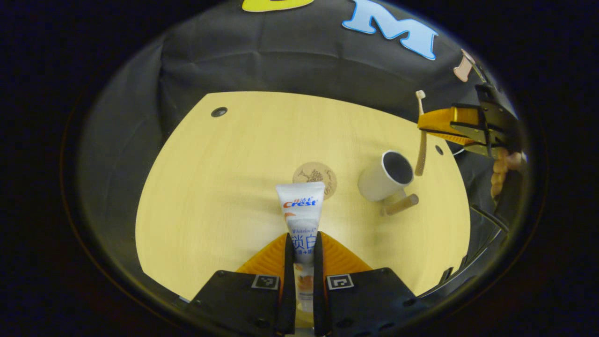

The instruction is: Put the toothbrush and toothpaste on the desktop into the cup, then pick up the cup and place it on the coaster on the desktop.

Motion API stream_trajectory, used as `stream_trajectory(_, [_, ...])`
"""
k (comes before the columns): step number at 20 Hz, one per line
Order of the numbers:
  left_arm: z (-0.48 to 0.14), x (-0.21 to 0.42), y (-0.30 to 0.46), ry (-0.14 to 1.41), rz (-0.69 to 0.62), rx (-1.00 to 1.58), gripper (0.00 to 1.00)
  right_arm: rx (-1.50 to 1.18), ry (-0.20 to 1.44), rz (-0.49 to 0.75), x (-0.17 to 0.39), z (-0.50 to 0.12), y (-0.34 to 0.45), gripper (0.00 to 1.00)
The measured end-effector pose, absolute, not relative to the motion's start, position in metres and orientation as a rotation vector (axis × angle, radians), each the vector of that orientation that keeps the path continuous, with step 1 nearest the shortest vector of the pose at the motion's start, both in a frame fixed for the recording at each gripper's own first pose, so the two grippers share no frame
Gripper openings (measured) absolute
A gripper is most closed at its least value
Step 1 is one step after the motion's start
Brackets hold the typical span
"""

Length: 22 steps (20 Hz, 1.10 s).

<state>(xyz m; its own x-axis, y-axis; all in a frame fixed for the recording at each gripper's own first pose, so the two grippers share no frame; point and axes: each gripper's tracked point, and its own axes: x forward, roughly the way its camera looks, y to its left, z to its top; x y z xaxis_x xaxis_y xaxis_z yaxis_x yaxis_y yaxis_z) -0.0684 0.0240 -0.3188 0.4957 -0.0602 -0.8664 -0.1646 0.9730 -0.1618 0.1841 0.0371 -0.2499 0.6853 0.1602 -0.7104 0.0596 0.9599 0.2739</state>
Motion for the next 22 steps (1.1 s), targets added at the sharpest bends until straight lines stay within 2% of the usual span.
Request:
stream_trajectory(4, [-0.272, -0.067, 0.020, 1.016, 0.066, -0.251, 0.23, 0.251, 0.804, 0.085, 0.195, -0.271, 0.041, 0.04])
stream_trajectory(9, [-0.225, -0.030, 0.007, 0.951, 0.069, -0.281, 0.23, 0.257, 0.794, 0.113, 0.195, -0.293, 0.049, 0.04])
stream_trajectory(10, [-0.218, -0.023, 0.005, 0.942, 0.068, -0.279, 0.25, 0.260, 0.797, 0.115, 0.194, -0.298, 0.051, 0.04])
stream_trajectory(11, [-0.212, -0.014, 0.004, 0.933, 0.067, -0.277, 0.23, 0.263, 0.798, 0.119, 0.194, -0.302, 0.052, 0.04])
stream_trajectory(12, [-0.206, -0.006, 0.003, 0.924, 0.069, -0.274, 0.25, 0.267, 0.794, 0.124, 0.193, -0.305, 0.053, 0.04])
stream_trajectory(13, [-0.201, 0.002, 0.003, 0.915, 0.069, -0.271, 0.23, 0.272, 0.788, 0.131, 0.193, -0.307, 0.055, 0.04])
stream_trajectory(22, [-0.171, 0.082, -0.004, 0.792, 0.039, -0.297, 0.23, 0.267, 0.706, 0.144, 0.167, -0.312, 0.045, 0.06])
